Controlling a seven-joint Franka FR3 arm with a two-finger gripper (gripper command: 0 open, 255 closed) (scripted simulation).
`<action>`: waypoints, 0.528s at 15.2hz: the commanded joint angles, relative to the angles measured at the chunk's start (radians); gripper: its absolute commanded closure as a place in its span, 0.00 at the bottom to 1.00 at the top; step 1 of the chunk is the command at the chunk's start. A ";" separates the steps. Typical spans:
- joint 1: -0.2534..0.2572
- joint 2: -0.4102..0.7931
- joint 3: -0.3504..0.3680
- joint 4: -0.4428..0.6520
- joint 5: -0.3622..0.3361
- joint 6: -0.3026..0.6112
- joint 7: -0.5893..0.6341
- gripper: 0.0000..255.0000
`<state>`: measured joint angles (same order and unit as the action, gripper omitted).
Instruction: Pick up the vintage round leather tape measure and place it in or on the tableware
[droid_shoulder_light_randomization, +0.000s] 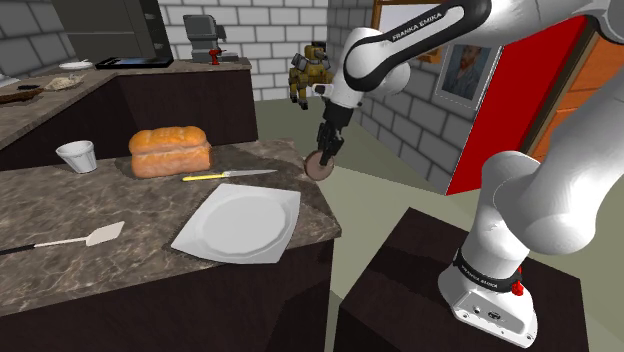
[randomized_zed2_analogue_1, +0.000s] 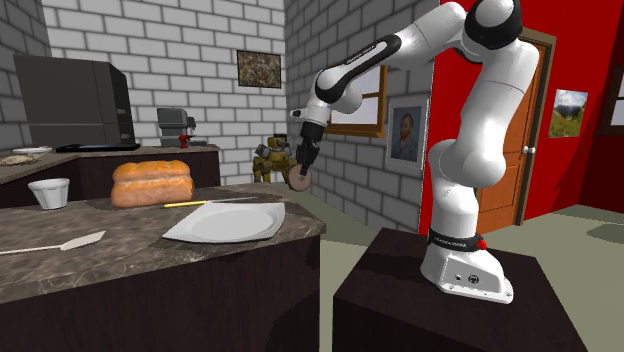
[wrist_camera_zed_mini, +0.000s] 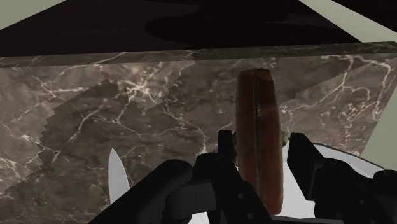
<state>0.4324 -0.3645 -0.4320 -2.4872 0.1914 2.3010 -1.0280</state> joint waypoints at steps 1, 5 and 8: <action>-0.003 -0.009 0.005 0.019 -0.008 -0.027 0.012 1.00; -0.009 -0.029 0.014 0.048 -0.021 -0.072 0.032 1.00; 0.029 0.012 0.059 0.076 0.004 -0.048 0.091 1.00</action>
<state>0.4519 -0.3593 -0.3870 -2.4165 0.1905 2.2468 -0.9562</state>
